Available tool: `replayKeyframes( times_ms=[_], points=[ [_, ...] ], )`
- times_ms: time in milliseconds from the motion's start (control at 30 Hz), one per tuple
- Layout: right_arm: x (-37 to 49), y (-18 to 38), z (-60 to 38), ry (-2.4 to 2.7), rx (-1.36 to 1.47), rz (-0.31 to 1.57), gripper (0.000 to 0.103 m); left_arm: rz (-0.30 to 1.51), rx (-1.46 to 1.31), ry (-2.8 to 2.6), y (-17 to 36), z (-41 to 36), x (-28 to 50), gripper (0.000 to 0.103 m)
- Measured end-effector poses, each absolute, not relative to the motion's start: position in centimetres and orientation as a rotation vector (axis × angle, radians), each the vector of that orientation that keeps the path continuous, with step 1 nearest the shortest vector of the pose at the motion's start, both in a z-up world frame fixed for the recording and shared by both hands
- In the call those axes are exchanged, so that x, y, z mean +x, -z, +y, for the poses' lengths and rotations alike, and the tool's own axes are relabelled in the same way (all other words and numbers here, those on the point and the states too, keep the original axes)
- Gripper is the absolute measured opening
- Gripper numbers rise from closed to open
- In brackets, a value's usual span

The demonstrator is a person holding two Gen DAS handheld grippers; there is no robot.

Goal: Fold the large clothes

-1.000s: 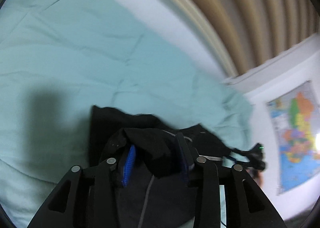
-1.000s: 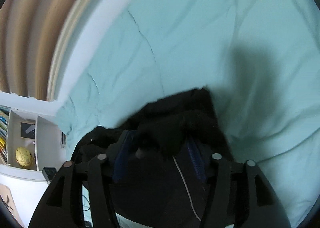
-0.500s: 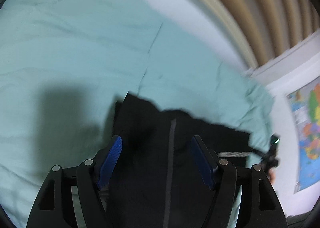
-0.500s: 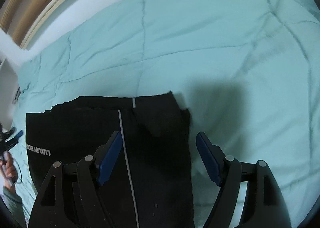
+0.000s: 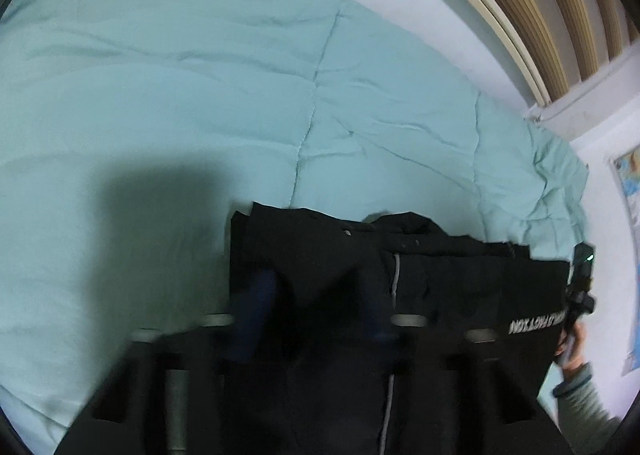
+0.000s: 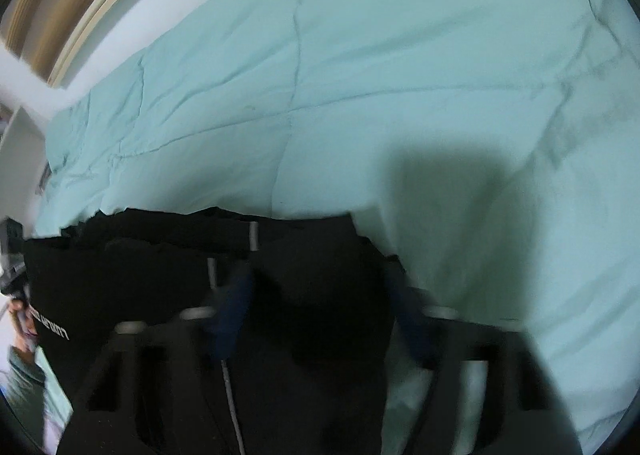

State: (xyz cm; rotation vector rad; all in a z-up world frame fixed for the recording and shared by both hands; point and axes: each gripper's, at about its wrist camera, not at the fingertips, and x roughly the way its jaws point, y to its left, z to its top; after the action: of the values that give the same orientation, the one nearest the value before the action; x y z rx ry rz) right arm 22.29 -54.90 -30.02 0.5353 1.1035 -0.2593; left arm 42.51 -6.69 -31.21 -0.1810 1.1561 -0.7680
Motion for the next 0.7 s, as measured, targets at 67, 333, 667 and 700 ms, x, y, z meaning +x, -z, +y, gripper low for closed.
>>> replayKeyframes(
  times_ms=[67, 333, 667, 700],
  points=[
    [22.0, 28.7, -53.5, 0.294, 0.442, 1.080, 0.024, 1.109, -0.179, 0.778, 30.3, -6.0, 41.6, 0.005],
    [18.6, 19.3, -50.7, 0.473, 0.243, 0.908, 0.014, 0.899, -0.310, 0.781, 23.2, -2.0, 40.1, 0.004],
    [25.9, 24.7, -53.8, 0.627, 0.217, 1.066, 0.014, 0.991, -0.137, 0.582, 27.5, -8.6, 46.1, 0.004],
    [26.3, 26.6, -54.2, 0.628, 0.237, 1.117, 0.014, 1.041, -0.119, 0.569, 29.3, -9.3, 46.5, 0.004]
  ],
)
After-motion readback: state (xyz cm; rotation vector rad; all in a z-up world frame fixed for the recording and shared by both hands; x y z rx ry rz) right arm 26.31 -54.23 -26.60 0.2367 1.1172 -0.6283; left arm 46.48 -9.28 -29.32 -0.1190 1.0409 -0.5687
